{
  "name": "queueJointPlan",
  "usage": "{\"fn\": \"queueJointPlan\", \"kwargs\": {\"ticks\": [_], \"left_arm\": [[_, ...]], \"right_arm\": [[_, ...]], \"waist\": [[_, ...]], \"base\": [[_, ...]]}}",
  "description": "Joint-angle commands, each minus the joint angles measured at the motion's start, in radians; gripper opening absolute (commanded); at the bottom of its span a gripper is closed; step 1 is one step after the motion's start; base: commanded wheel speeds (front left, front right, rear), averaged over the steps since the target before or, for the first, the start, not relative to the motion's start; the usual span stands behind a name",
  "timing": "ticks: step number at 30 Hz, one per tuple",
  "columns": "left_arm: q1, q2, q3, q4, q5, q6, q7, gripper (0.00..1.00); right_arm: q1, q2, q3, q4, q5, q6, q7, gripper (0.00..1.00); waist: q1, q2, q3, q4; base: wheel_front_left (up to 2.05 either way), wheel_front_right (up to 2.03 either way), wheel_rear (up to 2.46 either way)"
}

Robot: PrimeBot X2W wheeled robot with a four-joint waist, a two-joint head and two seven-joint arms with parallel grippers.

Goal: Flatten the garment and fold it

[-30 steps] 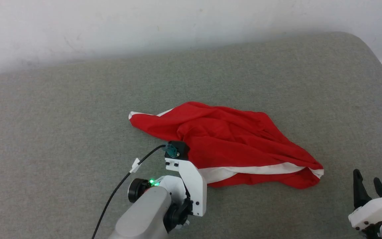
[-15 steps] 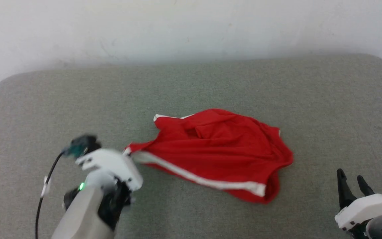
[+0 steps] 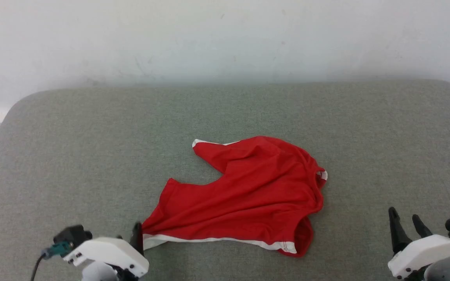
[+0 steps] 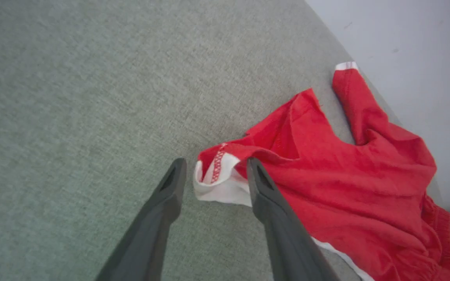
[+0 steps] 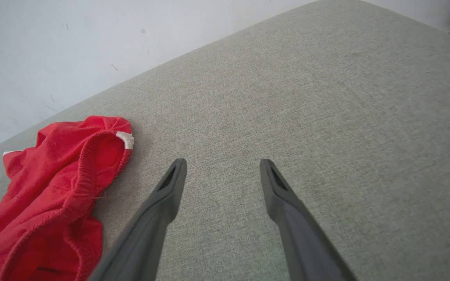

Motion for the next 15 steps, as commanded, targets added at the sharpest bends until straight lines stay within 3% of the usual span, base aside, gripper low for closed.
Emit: {"fn": "queueJointPlan", "kwargs": {"ticks": [1,4,8,12,15], "left_arm": [[-0.004,0.014,0.006,-0.036,0.018,-0.02,-0.032,1.0],[-0.015,0.051,0.011,-0.108,0.093,-0.043,-0.15,1.0],[-0.011,0.096,-0.01,-0.182,0.25,-0.042,-0.334,1.0],[0.016,0.094,-0.019,-0.234,0.377,-0.041,-0.378,1.0],[0.028,0.054,0.001,-0.275,0.439,-0.056,-0.381,1.0]], "right_arm": [[0.004,0.0,0.013,-0.009,-0.001,-0.001,0.004,1.0],[-0.016,0.0,0.049,-0.033,-0.011,-0.001,0.033,1.0],[-0.077,0.0,0.113,-0.078,-0.057,-0.001,0.104,1.0],[-0.186,0.0,0.187,-0.063,-0.113,-0.001,0.265,1.0],[-0.287,0.0,0.222,-0.033,-0.191,-0.001,0.373,1.0]], "waist": [[0.0001,0.0,-0.005,0.008],[0.0001,0.0,-0.004,0.015],[0.0001,0.0,0.002,0.025],[0.0001,0.0,0.024,0.038],[0.0001,0.0,0.055,0.064]], "base": [[0.0,0.0,0.0],[0.0,0.0,0.0],[0.0,0.0,0.0],[0.0,0.0,0.0],[0.0,0.0,0.0]]}}
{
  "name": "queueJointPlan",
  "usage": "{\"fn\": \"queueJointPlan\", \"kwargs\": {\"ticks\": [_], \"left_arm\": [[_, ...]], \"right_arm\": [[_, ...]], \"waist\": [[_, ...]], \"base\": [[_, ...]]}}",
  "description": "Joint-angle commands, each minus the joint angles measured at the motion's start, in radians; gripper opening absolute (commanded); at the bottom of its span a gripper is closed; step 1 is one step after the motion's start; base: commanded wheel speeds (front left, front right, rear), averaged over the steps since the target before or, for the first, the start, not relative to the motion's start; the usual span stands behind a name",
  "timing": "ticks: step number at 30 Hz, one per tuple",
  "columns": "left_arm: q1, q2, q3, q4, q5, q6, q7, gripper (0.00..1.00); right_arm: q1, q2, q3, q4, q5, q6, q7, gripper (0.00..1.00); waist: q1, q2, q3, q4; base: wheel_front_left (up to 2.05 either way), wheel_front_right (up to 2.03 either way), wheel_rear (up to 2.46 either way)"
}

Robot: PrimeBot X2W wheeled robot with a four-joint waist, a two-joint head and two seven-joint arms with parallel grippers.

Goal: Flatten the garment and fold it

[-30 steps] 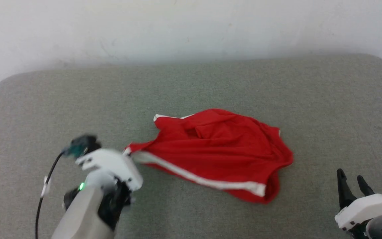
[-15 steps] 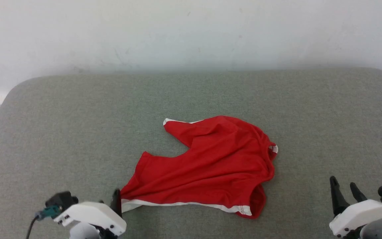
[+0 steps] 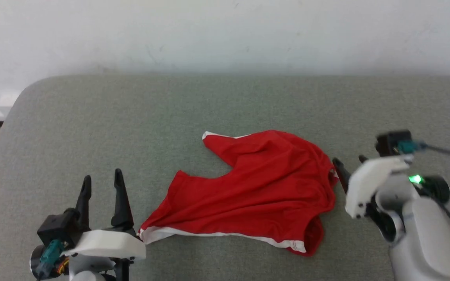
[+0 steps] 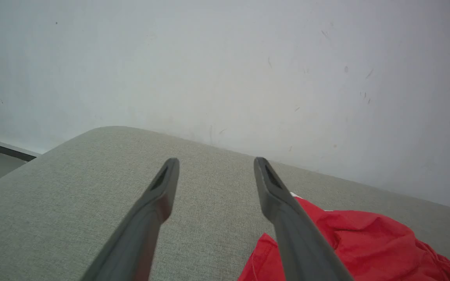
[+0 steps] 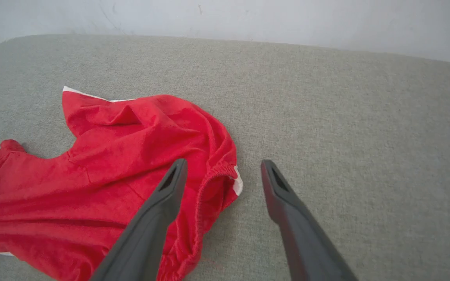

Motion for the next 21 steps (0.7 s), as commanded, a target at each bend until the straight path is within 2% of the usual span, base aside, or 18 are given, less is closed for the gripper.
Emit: {"fn": "queueJointPlan", "kwargs": {"ticks": [1,4,9,15,16,17,18,21], "left_arm": [[0.021,-0.028,0.018,-0.013,0.028,-0.013,-0.005,1.0],[0.029,-0.079,0.033,-0.022,0.065,-0.04,-0.005,1.0],[0.02,-0.136,0.057,-0.004,0.107,-0.095,-0.005,1.0],[-0.019,-0.176,0.08,0.029,0.133,-0.152,-0.005,1.0],[-0.024,-0.182,0.081,0.035,0.135,-0.16,-0.005,1.0],[-0.031,-0.186,0.081,0.04,0.137,-0.168,-0.005,1.0],[-0.037,-0.19,0.081,0.045,0.138,-0.176,-0.005,1.0],[-0.056,-0.199,0.08,0.055,0.145,-0.194,-0.005,1.0]], "right_arm": [[-0.061,-0.001,0.018,0.031,-0.041,-0.001,0.053,1.0],[-0.141,-0.001,0.038,0.106,-0.146,-0.001,0.152,1.0],[-0.217,-0.023,0.055,0.229,-0.262,-0.001,0.239,1.0],[-0.237,-0.058,0.058,0.343,-0.289,-0.001,0.324,1.0],[-0.24,-0.061,0.053,0.352,-0.283,-0.001,0.334,0.42],[-0.246,-0.065,0.051,0.354,-0.275,-0.001,0.327,0.16],[-0.255,-0.071,0.048,0.354,-0.269,-0.001,0.315,0.0],[-0.297,-0.09,0.023,0.356,-0.252,-0.001,0.286,0.0]], "waist": [[0.0,0.0001,0.039,0.032],[0.0,0.0001,0.075,0.064],[0.0,0.0001,0.123,0.108],[0.0,0.0001,0.166,0.151],[0.0,0.0001,0.172,0.158],[0.0,0.0001,0.179,0.165],[0.0,0.0001,0.188,0.171],[0.0,0.0001,0.21,0.19]], "base": [[0.0,0.0,0.0],[0.0,0.0,0.0],[0.0,0.0,0.0],[0.0,0.0,0.0],[0.0,0.0,0.0],[0.0,0.0,0.0],[0.0,0.0,0.0],[0.0,0.0,0.0]]}}
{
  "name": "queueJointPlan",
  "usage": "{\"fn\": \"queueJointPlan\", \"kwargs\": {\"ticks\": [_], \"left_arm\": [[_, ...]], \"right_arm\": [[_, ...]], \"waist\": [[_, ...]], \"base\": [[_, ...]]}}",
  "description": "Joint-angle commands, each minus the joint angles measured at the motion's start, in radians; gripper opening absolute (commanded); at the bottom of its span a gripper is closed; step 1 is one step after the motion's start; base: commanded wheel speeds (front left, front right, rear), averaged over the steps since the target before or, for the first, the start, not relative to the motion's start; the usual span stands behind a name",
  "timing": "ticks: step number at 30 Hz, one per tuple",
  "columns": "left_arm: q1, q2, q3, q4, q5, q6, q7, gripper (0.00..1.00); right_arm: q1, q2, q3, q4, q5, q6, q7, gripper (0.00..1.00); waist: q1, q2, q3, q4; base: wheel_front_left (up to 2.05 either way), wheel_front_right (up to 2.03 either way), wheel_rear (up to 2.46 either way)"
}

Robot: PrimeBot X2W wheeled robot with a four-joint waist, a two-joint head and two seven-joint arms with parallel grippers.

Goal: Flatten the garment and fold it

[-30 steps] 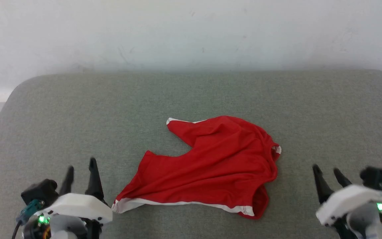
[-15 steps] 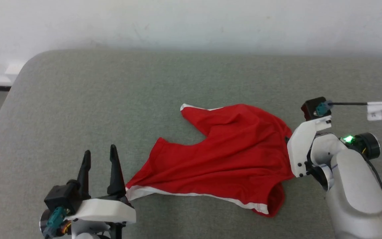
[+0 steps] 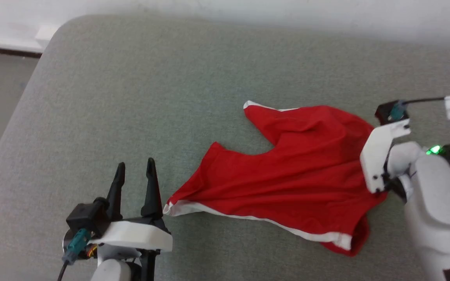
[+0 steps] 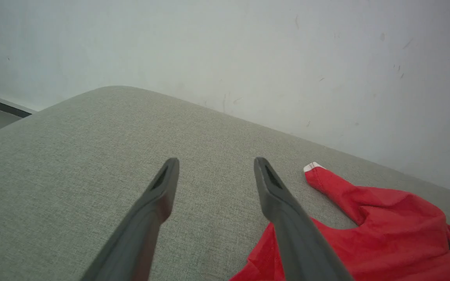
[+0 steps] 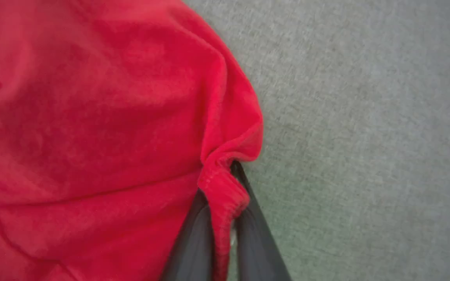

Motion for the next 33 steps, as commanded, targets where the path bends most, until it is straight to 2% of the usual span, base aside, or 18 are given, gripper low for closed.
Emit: {"fn": "queueJointPlan", "kwargs": {"ticks": [1,7,14,15,16,20,24,29,33], "left_arm": [[-0.026,-0.006,0.001,0.007,0.01,-0.012,-0.005,1.0],[-0.057,-0.012,-0.011,0.011,0.014,-0.032,-0.005,1.0],[-0.078,-0.012,-0.035,0.012,-0.005,-0.02,-0.005,1.0],[-0.077,-0.013,-0.037,0.014,-0.006,-0.019,-0.005,1.0],[-0.076,-0.013,-0.037,0.016,-0.006,-0.017,-0.005,1.0],[-0.059,-0.013,-0.031,0.026,0.001,-0.02,-0.005,1.0],[-0.033,-0.013,-0.016,0.042,0.015,-0.031,-0.005,1.0],[0.014,-0.013,0.007,0.064,0.032,-0.047,-0.005,1.0],[0.045,-0.013,0.016,0.073,0.039,-0.055,-0.005,1.0]], "right_arm": [[-0.025,-0.022,-0.018,0.02,-0.002,-0.002,-0.022,0.0],[-0.179,-0.059,-0.076,0.029,-0.031,-0.002,-0.105,0.0],[-0.299,-0.062,-0.155,0.073,-0.096,-0.002,-0.251,0.0],[-0.303,-0.058,-0.178,0.085,-0.102,-0.002,-0.262,0.17],[-0.305,-0.056,-0.19,0.096,-0.112,-0.002,-0.273,1.0],[-0.305,-0.021,-0.248,0.13,-0.096,-0.002,-0.329,1.0],[-0.274,0.011,-0.263,0.113,-0.024,-0.002,-0.469,1.0],[-0.144,0.041,-0.174,0.029,0.101,-0.002,-0.653,1.0],[-0.012,0.045,-0.122,-0.046,0.159,-0.002,-0.709,1.0]], "waist": [[0.0,0.0,0.044,0.044],[0.0,0.0,0.089,0.081],[0.0,0.0,0.107,0.089],[0.0,0.0,0.102,0.088],[0.0,0.0,0.094,0.085],[0.0,0.0,0.044,0.065],[0.0,0.0,-0.031,0.035],[0.0,0.0,-0.13,-0.016],[0.0,0.0,-0.179,-0.046]], "base": [[0.0,0.0,0.0],[0.0,0.0,0.0],[0.0,0.0,0.0],[0.0,0.0,0.0],[0.0,0.0,0.0],[0.0,0.0,0.0],[0.0,0.0,0.0],[0.0,0.0,0.0],[0.0,0.0,0.0]]}}
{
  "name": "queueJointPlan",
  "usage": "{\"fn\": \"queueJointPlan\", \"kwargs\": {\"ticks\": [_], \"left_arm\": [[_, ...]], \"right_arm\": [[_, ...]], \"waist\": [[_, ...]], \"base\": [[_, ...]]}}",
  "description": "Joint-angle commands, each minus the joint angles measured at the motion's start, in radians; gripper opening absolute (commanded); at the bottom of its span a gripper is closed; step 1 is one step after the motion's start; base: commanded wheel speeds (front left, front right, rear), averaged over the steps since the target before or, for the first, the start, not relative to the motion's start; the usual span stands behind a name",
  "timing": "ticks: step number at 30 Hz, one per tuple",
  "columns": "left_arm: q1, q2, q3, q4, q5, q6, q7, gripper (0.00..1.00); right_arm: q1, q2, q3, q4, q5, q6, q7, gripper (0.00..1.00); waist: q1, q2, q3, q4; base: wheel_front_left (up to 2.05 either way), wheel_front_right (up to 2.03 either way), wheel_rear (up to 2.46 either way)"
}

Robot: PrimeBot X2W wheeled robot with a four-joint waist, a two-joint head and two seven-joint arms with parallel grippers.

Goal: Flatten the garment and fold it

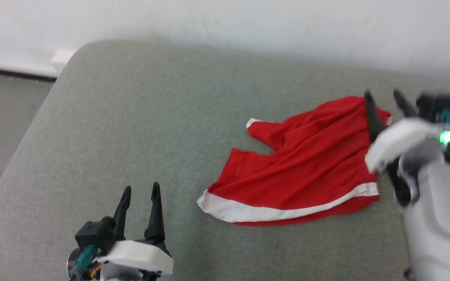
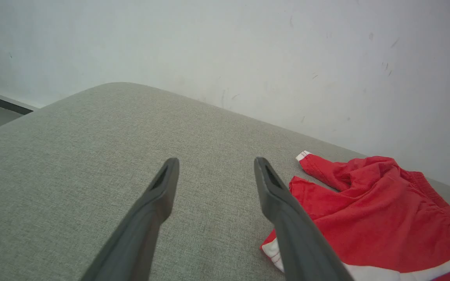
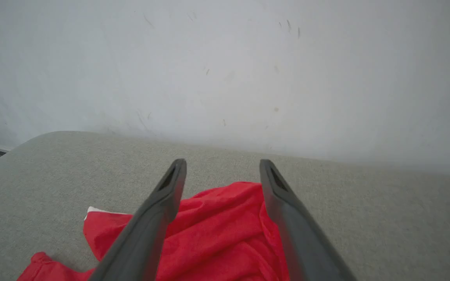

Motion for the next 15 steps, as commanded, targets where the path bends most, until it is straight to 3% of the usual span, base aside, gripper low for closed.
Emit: {"fn": "queueJointPlan", "kwargs": {"ticks": [1,11,15], "left_arm": [[0.019,-0.002,0.007,0.005,0.012,-0.006,-0.005,1.0],[0.067,-0.002,-0.01,0.037,-0.007,-0.01,-0.003,1.0],[0.063,0.0,-0.034,0.071,-0.029,-0.006,0.072,1.0]], "right_arm": [[0.072,0.001,0.009,-0.032,0.026,-0.002,-0.015,1.0],[0.506,0.029,-0.054,-0.336,0.141,-0.002,0.004,1.0],[0.589,0.03,-0.063,-0.396,0.208,-0.002,0.025,1.0]], "waist": [[0.0002,-0.0001,-0.107,-0.083],[0.0002,-0.0001,-0.145,-0.131],[0.0002,-0.0001,-0.151,-0.142]], "base": [[0.0,0.0,0.0],[0.0,0.0,0.0],[0.0,0.0,0.0]]}}
